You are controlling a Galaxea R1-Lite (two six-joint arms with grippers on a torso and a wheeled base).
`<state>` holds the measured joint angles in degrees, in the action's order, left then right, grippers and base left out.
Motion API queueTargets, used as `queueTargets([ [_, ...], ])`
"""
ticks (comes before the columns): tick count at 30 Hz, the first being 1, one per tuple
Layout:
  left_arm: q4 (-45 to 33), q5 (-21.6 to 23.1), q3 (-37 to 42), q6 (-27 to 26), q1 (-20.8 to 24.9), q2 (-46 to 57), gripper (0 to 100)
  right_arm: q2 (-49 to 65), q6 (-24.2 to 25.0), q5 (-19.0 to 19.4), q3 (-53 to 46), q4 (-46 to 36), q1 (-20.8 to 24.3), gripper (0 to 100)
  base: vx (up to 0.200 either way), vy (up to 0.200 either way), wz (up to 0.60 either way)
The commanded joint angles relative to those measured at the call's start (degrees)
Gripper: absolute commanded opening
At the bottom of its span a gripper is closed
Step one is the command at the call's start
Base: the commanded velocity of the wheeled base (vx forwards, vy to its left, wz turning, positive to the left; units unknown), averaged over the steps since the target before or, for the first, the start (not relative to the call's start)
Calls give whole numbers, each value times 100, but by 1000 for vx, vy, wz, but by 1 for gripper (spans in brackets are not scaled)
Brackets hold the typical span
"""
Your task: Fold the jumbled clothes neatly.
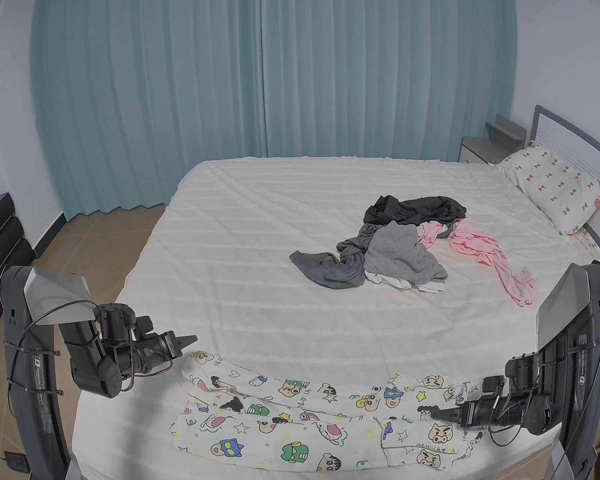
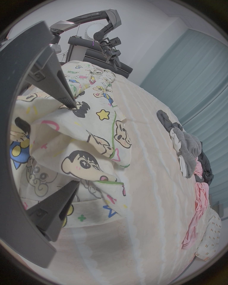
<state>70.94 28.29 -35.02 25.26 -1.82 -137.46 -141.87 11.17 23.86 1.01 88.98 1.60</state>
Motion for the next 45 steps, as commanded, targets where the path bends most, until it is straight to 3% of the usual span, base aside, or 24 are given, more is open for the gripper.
queueTargets([
  [1, -634, 1, -505, -179, 50, 0, 100, -51, 0, -4, -31, 49, 16, 100, 0, 0, 0],
  [6, -1530, 9, -769, -794, 67, -18, 100, -60, 0, -13, -31, 49, 25, 100, 0, 0, 0],
  [14, -1715, 1, -866, -874, 270, -79, 100, -86, -53, -13, -31, 49, 16, 100, 0, 0, 0],
  [15, -1724, 1, -892, -874, 270, -79, 0, -86, -53, -13, -31, 49, 16, 100, 0, 0, 0],
  [38, -1732, -61, -839, -1058, 50, -149, 0, -86, -53, -13, -22, 49, 16, 100, 0, 0, 0],
  [39, -1732, -61, -831, -1058, 15, -185, 100, -86, -53, -13, -22, 49, 16, 100, 0, 0, 0],
  [45, -1715, -61, -831, -1199, 50, -255, 100, -86, -53, -13, -22, 49, 16, 100, 0, 0, 0],
])
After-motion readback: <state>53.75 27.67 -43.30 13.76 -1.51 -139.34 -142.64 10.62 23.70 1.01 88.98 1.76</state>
